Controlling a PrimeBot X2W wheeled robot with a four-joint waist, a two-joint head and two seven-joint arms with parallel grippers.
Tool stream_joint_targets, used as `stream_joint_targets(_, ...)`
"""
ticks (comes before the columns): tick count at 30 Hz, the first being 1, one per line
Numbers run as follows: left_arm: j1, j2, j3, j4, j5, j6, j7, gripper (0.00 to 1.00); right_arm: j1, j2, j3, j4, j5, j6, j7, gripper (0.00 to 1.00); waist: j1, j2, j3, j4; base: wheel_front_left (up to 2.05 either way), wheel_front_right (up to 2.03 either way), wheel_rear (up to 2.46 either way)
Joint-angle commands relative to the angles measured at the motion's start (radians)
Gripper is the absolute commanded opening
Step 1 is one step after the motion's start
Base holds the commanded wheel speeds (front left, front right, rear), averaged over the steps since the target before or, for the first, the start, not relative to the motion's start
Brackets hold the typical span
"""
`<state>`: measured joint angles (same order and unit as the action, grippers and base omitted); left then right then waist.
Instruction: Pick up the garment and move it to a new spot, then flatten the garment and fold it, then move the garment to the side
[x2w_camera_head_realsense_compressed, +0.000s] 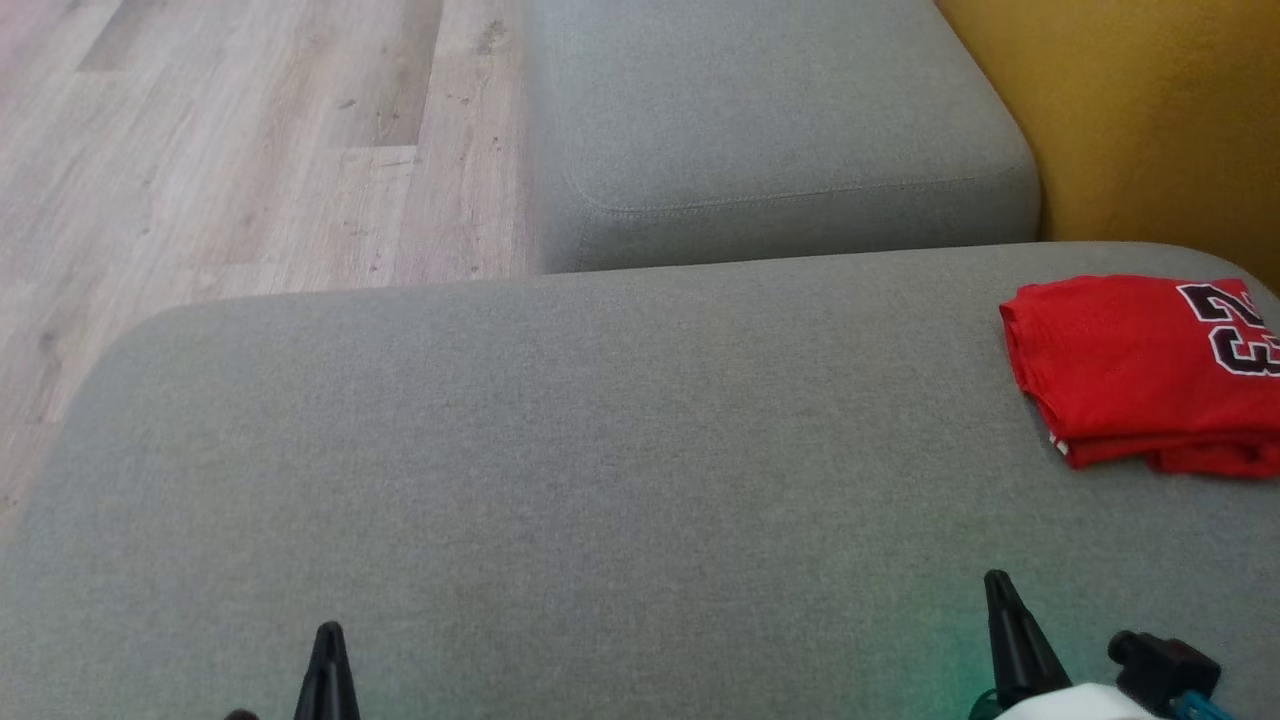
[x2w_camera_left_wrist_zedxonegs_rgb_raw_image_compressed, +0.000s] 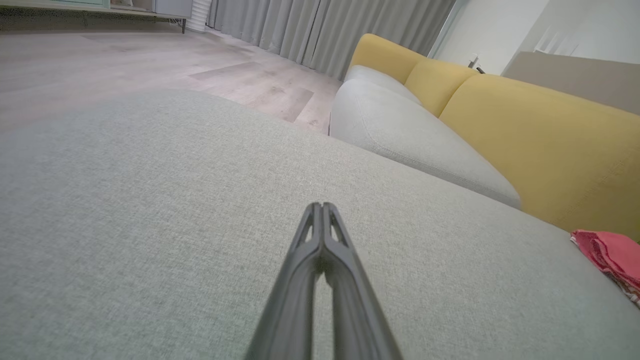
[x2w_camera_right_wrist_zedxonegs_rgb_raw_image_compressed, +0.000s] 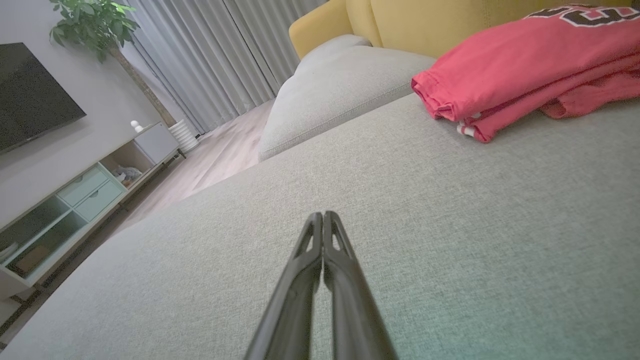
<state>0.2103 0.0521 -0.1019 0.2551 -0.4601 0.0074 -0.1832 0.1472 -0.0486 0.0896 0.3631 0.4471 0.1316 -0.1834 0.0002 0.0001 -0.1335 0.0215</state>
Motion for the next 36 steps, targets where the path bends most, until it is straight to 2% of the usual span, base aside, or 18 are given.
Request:
stream_joint_targets(1,-0.059,0.0,0.02,-0.029,-0.037,-0.01,0.01,0.0,-0.061,-0.006,-0.007,-0.039,0.041,0.0,0.01,0.0,-0.0001,-0.0001,0.003,0.0,0.0,0.0,0.0)
stream_joint_targets(36,-0.152,-0.001,0.091,-0.022,-0.438,-0.056,0.113,0.0,-0.13,-0.008,-0.072,-0.068,0.45,0.0,0.109,0.0,-0.0001,-0.0001,0.051,-0.008,0.0,0.0,0.0)
